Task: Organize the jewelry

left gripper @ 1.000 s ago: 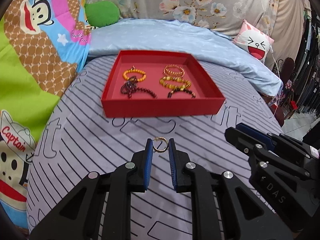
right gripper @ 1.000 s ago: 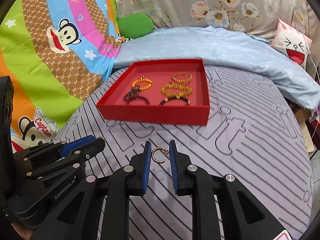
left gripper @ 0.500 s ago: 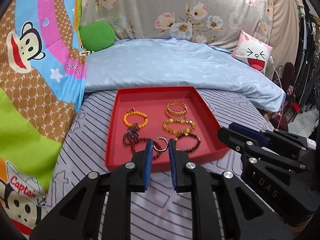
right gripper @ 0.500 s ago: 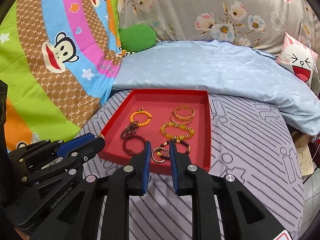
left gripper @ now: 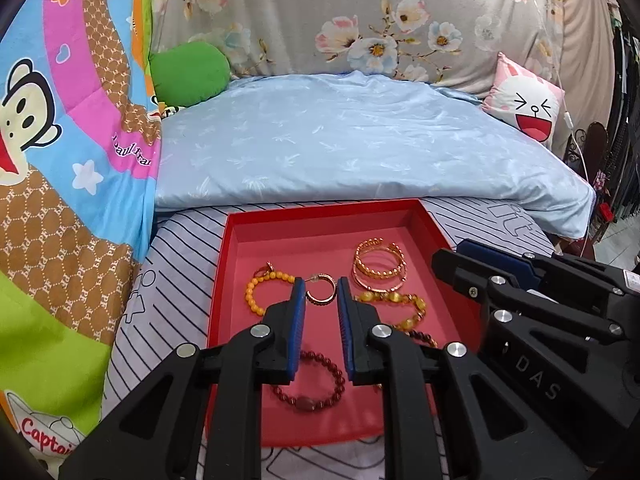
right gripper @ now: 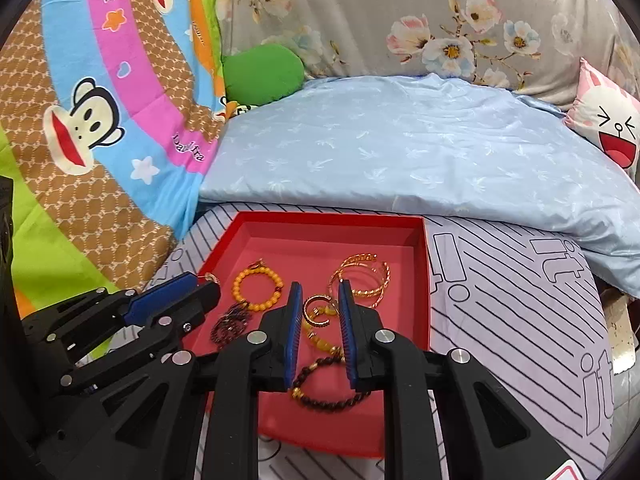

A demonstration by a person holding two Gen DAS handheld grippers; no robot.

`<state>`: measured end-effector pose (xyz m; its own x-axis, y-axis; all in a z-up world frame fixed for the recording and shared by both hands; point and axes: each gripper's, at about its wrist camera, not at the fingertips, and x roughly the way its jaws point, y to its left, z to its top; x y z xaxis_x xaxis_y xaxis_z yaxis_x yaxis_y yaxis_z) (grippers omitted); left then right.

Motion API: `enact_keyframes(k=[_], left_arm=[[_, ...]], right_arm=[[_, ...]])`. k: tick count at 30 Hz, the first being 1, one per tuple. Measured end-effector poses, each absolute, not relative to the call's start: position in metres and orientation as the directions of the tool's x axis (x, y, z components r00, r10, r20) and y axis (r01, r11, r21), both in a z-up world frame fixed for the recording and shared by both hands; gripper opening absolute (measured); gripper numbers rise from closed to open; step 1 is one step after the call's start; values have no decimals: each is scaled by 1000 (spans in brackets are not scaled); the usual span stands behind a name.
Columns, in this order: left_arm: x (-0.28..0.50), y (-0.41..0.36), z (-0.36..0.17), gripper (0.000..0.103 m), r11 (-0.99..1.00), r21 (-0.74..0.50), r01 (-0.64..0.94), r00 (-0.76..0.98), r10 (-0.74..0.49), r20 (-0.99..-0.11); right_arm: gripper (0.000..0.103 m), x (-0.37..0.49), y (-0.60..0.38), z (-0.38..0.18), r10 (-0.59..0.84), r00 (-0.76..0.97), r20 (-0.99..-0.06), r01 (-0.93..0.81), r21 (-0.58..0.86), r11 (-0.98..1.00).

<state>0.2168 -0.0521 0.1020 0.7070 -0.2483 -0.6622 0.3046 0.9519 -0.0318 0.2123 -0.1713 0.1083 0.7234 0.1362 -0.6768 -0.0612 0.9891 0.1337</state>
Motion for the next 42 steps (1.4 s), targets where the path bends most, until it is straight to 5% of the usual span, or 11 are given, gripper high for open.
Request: enact_keyframes(k=[30,34,42], left_arm=[[280,-61,66,16,963,-27,269,662,-205,-721],[281,-60,64,29,967,-26,254,664,-194,-722],[275,-58,65,39,972,1,237,679,-165,-715]], right_arm=[[20,272,-175,62,98,651,-753,-26,107,994],[26,270,-175,63,86,655,-751,-22,95,995],[29,261,-177,67,54,668,-742,-7,67,998]])
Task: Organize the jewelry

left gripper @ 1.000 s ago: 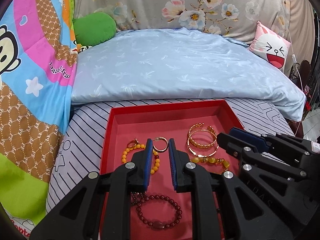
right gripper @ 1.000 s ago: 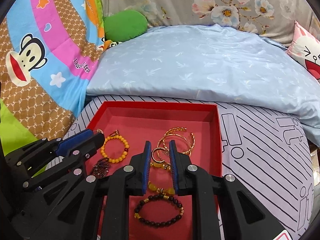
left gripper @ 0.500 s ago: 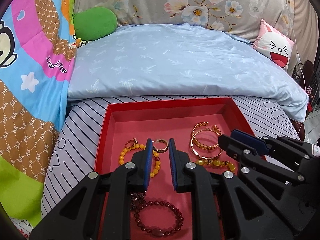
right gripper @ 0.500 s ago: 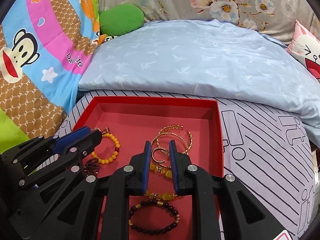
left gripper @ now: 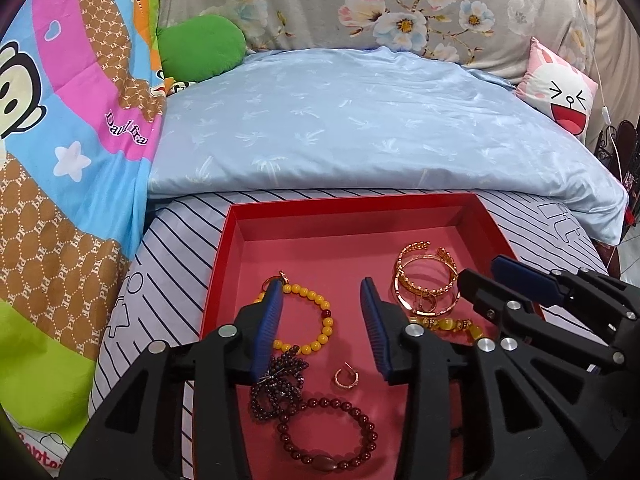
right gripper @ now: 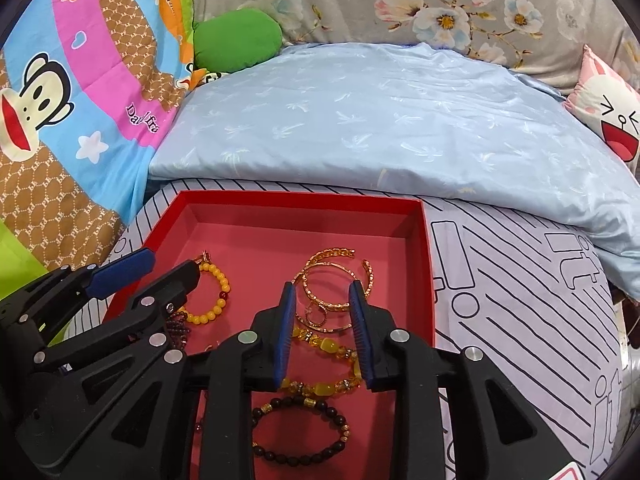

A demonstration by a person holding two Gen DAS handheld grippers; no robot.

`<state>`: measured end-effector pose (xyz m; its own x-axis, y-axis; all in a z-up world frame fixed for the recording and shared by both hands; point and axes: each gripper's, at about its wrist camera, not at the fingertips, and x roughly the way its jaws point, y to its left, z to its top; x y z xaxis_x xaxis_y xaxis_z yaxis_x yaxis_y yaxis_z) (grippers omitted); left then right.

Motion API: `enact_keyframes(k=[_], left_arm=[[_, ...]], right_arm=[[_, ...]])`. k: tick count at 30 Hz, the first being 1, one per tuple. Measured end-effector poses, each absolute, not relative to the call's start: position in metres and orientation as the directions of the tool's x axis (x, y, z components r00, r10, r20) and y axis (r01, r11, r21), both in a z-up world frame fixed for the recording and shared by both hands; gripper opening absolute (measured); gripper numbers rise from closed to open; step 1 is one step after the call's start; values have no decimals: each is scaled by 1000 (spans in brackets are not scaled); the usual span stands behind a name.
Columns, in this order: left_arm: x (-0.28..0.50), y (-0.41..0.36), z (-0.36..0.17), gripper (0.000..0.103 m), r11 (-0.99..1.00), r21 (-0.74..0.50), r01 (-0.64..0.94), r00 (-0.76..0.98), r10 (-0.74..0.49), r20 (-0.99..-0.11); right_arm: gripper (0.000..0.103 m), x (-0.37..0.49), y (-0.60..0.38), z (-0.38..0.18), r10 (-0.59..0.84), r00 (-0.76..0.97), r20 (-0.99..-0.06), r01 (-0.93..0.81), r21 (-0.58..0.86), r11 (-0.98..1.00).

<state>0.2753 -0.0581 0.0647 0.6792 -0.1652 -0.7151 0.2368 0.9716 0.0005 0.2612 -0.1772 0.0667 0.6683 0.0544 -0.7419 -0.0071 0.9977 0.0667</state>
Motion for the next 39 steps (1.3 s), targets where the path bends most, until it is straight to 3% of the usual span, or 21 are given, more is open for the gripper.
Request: enact_keyframes(k=[9,14,20,39], left_arm=[[260,-58,71,49,975,18,219,689,-141,-711],[249,-54,75,57,979,21,205,698,-131,-704],[230,-48,80,66,982,32,187,712,-113,-694],[166,-32,78,74,987,9,159,716,-110,-690]], right_arm=[[35,244,-184,73,39,678,-734,15,67,998],[51,230,-190,77,3,690,-724,49,50,998],[58,209,-192,80,-4,703,-711,56,50,997],[64,143,-185,79,-16,710,-704,71,49,996]])
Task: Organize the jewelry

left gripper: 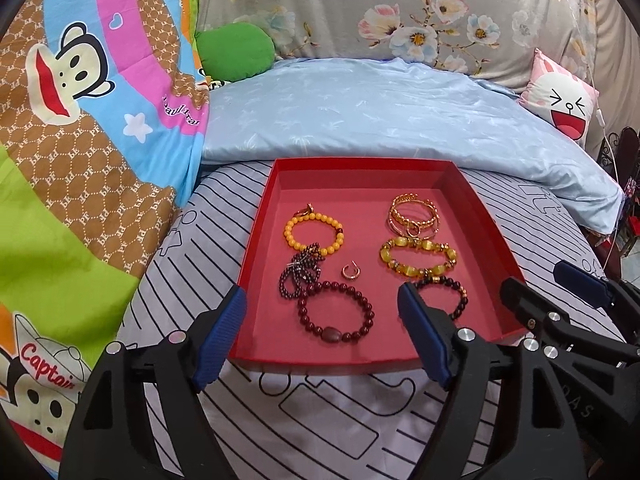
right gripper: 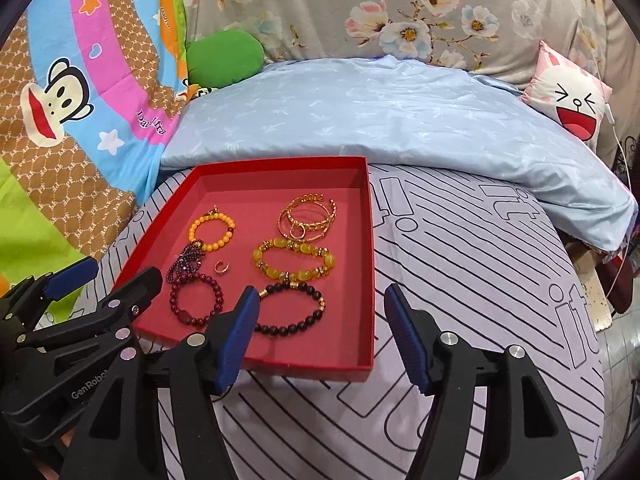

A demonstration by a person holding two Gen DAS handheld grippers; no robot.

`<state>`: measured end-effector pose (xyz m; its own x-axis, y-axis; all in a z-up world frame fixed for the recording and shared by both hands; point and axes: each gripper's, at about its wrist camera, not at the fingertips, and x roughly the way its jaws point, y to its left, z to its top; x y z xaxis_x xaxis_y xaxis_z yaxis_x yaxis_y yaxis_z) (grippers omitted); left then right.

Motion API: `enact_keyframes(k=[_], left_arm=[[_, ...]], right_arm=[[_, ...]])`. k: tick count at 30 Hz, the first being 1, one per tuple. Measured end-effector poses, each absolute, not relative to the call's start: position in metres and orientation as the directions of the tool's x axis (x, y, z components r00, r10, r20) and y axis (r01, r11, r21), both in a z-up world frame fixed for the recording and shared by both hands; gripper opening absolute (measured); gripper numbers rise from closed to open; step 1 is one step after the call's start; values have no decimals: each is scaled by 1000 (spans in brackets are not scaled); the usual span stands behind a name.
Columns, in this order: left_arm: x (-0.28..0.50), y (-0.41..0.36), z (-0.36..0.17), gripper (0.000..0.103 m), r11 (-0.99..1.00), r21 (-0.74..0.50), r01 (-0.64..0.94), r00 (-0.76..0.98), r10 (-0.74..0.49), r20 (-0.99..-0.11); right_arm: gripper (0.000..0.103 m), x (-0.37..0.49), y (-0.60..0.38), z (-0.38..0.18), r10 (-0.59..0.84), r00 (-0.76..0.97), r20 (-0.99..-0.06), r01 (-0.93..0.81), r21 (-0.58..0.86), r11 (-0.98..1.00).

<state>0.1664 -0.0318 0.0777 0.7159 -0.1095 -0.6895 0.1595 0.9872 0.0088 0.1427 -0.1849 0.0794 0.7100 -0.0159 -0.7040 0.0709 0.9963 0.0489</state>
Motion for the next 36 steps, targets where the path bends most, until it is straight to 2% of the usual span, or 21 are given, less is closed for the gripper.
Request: enact_keyframes(k=[14,21,28,36], left_arm=[[135,-28,76,77,989,18,147,708,-92,-700],[130,-25,74,84,991,26,133,707,-77,-703],[129,-20,74,89,992,22,122,710,-72,-700],[129,-21,70,90,992,30,123,707,-67,-704]], right_arm=[[66,113,-182,78,-36,707,-706,93,42,995],[67,105,-180,77,-53,706,-706,97,23,995],[78,102,-185,77,-54,711,-702,113,38,993],[84,102,-186,73,-54,692,-719,117,38,992]])
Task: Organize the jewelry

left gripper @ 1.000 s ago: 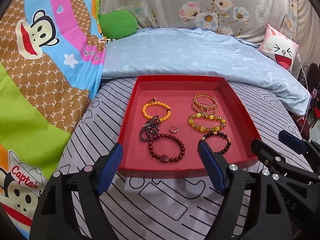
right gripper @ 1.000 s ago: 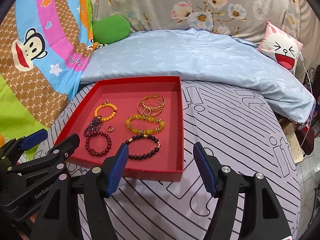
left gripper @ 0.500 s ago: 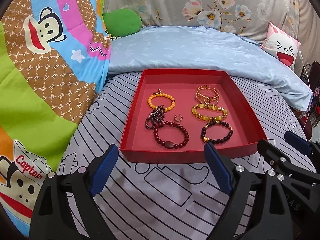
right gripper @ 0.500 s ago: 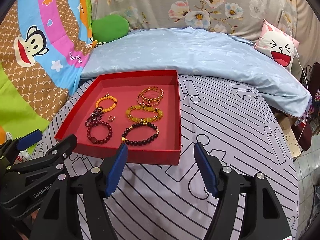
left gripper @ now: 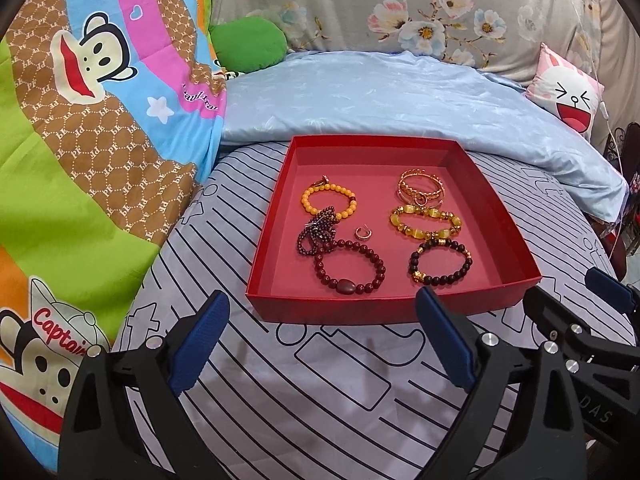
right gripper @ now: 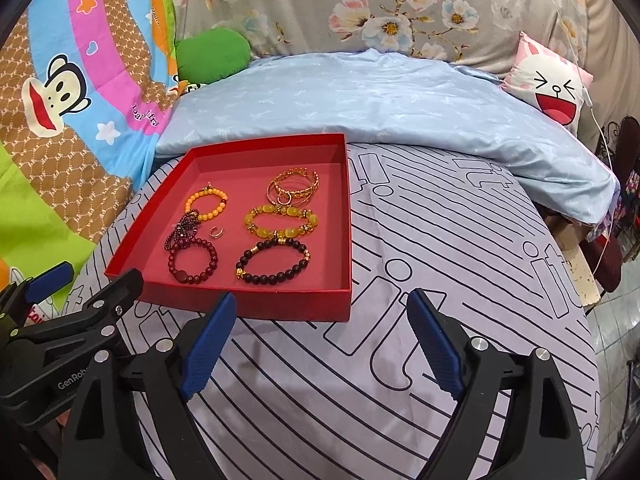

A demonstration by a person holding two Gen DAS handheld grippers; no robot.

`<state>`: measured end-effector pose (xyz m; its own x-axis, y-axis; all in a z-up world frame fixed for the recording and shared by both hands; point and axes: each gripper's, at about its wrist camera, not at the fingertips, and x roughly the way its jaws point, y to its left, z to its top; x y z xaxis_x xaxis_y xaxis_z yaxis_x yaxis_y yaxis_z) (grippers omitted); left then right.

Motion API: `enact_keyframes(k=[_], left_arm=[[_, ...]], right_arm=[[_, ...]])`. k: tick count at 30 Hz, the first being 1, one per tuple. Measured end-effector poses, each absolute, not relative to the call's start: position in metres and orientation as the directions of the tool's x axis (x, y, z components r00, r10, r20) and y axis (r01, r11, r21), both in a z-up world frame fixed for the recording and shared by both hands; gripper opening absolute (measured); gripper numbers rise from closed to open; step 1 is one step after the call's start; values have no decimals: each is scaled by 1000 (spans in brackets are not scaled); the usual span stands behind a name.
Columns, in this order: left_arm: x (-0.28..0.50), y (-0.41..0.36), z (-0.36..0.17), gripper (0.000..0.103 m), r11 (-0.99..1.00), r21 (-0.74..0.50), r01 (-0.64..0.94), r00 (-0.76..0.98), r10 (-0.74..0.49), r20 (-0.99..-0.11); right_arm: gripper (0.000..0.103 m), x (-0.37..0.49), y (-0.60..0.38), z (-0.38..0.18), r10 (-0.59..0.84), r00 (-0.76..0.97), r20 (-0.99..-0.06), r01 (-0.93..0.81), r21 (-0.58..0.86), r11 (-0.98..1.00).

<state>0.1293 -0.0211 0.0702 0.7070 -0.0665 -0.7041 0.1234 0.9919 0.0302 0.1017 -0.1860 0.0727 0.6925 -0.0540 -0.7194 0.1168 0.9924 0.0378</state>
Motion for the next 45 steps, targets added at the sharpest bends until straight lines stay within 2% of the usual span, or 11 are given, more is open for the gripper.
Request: enact_keyframes(k=[4,6,45], left_arm=[[130,-21,69,90,992,33,118,707,-60,-705],[131,-20,69,90,993,35,111,709,-55,-703],[135,-14,59,92,995,27,96,694,-47,-718]], right_arm=[[87,105,-189,67,-15,671,-741,110,79,991],[98,104,-191,66,-10,673,-739,115,91,989],[97,101,-181,63,-55,684,-727,116,34,993]])
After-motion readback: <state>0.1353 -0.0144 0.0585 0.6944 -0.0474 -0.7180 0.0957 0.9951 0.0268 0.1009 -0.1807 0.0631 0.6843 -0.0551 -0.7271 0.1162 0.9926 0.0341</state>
